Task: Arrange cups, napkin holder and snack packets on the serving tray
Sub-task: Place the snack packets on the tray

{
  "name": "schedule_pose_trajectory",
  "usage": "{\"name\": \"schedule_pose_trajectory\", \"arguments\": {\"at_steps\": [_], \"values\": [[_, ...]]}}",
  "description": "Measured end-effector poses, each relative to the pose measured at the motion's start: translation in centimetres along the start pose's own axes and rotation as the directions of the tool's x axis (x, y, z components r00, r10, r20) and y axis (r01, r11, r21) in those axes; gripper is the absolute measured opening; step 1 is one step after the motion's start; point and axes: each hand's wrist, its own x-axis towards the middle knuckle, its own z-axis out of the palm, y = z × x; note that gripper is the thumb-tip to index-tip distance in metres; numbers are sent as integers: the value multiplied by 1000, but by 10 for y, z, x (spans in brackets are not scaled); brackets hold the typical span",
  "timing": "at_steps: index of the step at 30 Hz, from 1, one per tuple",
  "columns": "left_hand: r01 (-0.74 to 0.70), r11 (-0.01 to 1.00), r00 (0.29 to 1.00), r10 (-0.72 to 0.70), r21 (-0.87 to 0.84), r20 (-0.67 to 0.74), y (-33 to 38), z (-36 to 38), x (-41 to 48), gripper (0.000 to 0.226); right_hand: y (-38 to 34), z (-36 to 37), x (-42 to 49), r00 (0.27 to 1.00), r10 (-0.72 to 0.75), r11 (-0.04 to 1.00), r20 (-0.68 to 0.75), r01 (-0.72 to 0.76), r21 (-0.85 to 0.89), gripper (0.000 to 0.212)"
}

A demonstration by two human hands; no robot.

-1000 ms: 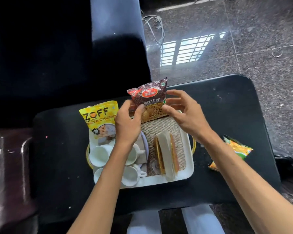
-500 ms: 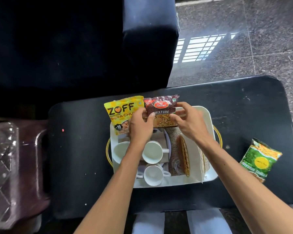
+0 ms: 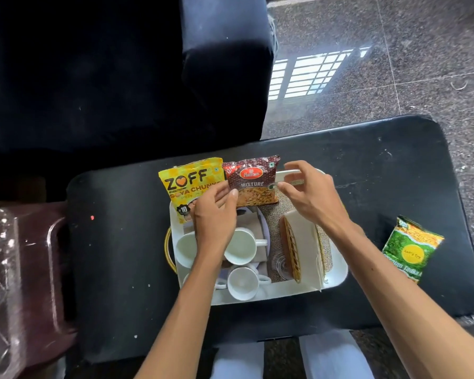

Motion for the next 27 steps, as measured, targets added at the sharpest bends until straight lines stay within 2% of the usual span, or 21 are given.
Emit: {"name": "schedule_pose_trajectory", "arguments": {"at_steps": [3,6,10,13,16,18,20,24,27], "values": [[-36,999,998,35,-14,-55,9,-11,-13,30,18,-24,-17,995,0,998,-102,6,64,34],[-82,995,995,78,-64,-59,27,-6,-31,23,46,-47,-46,976,78,986,-204,-45,163,27],[-121,988,986,130,-92,100,58,41,-59,17,100,-73,-91,913,218,962,-346,-142,233,24],[-199,979,950,206,-52,235,74,94,-81,17,146,-91,-115,826,353,925,-439,-237,298,25],[-225,974,907,219,-24,359,76,148,-102,19,184,-103,-128,756,452,882,-474,-299,365,28],[-217,976,885,194,7,424,71,178,-115,21,203,-108,-133,733,492,863,-470,-337,377,33],[-220,973,868,163,67,468,63,204,-125,26,218,-110,-136,741,517,849,-429,-378,370,41],[-216,942,858,58,256,511,45,239,-134,41,236,-111,-132,798,537,826,-272,-431,364,58],[-175,945,845,0,277,534,40,252,-137,38,240,-109,-127,838,523,810,-156,-432,398,59]]}}
